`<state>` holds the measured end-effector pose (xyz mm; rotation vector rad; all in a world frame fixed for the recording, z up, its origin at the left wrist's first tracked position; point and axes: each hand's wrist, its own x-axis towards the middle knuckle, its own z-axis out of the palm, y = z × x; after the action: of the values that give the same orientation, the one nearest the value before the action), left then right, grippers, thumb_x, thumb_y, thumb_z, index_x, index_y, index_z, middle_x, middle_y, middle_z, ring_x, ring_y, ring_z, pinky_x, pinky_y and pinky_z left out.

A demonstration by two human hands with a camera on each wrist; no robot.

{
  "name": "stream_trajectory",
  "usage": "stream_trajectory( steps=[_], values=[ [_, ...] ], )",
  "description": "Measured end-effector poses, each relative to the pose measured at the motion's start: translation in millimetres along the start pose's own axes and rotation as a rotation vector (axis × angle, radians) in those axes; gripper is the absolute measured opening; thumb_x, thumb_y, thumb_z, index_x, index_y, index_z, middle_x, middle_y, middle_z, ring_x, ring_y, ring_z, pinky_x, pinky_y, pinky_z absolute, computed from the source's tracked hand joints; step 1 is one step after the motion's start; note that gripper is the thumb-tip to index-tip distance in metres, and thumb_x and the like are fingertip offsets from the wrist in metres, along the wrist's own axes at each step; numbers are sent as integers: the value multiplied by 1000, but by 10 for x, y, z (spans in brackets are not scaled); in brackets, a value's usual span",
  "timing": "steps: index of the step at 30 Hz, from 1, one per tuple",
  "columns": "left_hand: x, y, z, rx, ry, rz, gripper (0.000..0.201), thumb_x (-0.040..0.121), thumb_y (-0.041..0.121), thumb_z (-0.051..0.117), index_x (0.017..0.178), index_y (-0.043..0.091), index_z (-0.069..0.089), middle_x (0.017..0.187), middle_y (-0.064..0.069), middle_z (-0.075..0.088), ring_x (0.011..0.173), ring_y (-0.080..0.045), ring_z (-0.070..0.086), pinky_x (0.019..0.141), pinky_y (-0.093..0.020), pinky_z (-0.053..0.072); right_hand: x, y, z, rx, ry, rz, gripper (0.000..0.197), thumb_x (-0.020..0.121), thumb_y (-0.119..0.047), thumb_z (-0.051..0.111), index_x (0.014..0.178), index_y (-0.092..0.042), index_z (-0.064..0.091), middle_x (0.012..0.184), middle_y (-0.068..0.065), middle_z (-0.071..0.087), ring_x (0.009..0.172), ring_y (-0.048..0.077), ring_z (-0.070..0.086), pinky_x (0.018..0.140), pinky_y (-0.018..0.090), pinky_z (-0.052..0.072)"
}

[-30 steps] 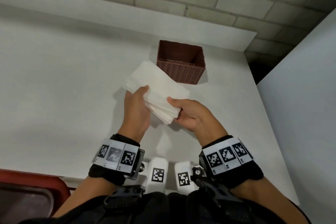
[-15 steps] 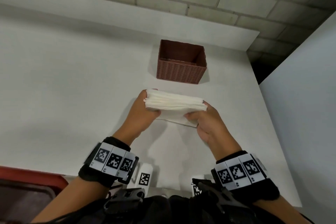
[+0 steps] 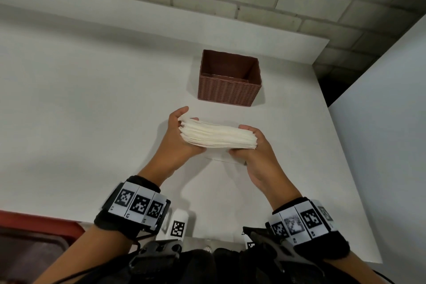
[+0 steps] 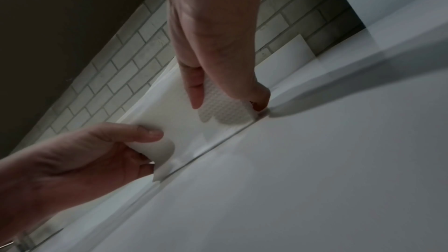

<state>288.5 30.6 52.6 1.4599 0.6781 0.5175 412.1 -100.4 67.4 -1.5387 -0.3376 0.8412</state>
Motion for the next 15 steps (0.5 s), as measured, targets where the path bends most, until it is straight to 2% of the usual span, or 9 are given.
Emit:
stream_trajectory(
  steps=[2, 4, 6, 7, 9, 11, 13, 15],
  values=[
    [10, -2, -12, 3, 3, 5, 96, 65, -7, 77, 138, 26, 23, 114, 5, 52, 98, -6, 57, 76, -16, 53, 13, 8, -13, -14, -9, -1, 57, 70, 20, 64, 107, -22, 54, 105, -4, 61, 90, 8, 57, 71, 18, 46],
    [8, -8, 11, 43, -32, -2, 90, 68, -4, 76, 137, 26, 25, 114, 3, 54, 96, -7, 58, 75, -17, 53, 13, 7, -8, -74, -22, -4, 50, 74, 17, 65, 110, -17, 57, 106, -1, 65, 91, 10, 61, 70, 16, 49],
    [14, -17, 15, 97, -13, 12, 77, 75, -4, 70, 136, 21, 30, 109, 2, 57, 91, -9, 58, 73, -12, 50, 4, -9, -5, -152, -18, -18, 43, 75, 11, 67, 109, -14, 62, 106, 3, 68, 95, 16, 62, 76, 21, 50],
    [17, -8, -2, 129, 8, 27, 71, 77, -4, 67, 136, 18, 33, 106, 3, 57, 89, -9, 58, 71, -8, 48, -10, -31, -12, -167, -11, -20, 37, 76, 9, 66, 103, -16, 63, 102, 2, 69, 96, 18, 62, 78, 24, 50],
    [4, 77, -60, 194, 35, 74, 65, 78, -3, 67, 133, 14, 37, 99, 11, 55, 84, 0, 58, 69, -3, 45, -56, -120, -40, -180, 3, -49, 34, 79, 8, 64, 96, -21, 63, 95, -3, 68, 96, 18, 62, 77, 23, 50],
    [-6, 239, -142, 194, 30, 133, 65, 77, -3, 68, 132, 15, 38, 98, 15, 56, 80, 10, 60, 70, -3, 45, -112, -289, -49, -205, 0, -117, 35, 80, 4, 65, 101, -24, 62, 97, -5, 68, 95, 16, 64, 78, 21, 51],
    [9, 464, -235, 59, 31, 145, 68, 75, -5, 68, 131, 19, 38, 94, 14, 64, 78, 11, 64, 70, -9, 50, -173, -497, -39, -165, -39, -181, 32, 80, -5, 69, 100, -28, 61, 101, -6, 69, 96, 14, 66, 83, 25, 54],
    [77, 640, -333, -234, 14, 145, 66, 73, 8, 72, 130, 19, 41, 87, 10, 73, 81, 2, 68, 68, -16, 54, -230, -686, 8, -16, -102, -208, 29, 81, -8, 68, 101, -28, 61, 103, -5, 69, 97, 13, 67, 85, 29, 56]
  ],
)
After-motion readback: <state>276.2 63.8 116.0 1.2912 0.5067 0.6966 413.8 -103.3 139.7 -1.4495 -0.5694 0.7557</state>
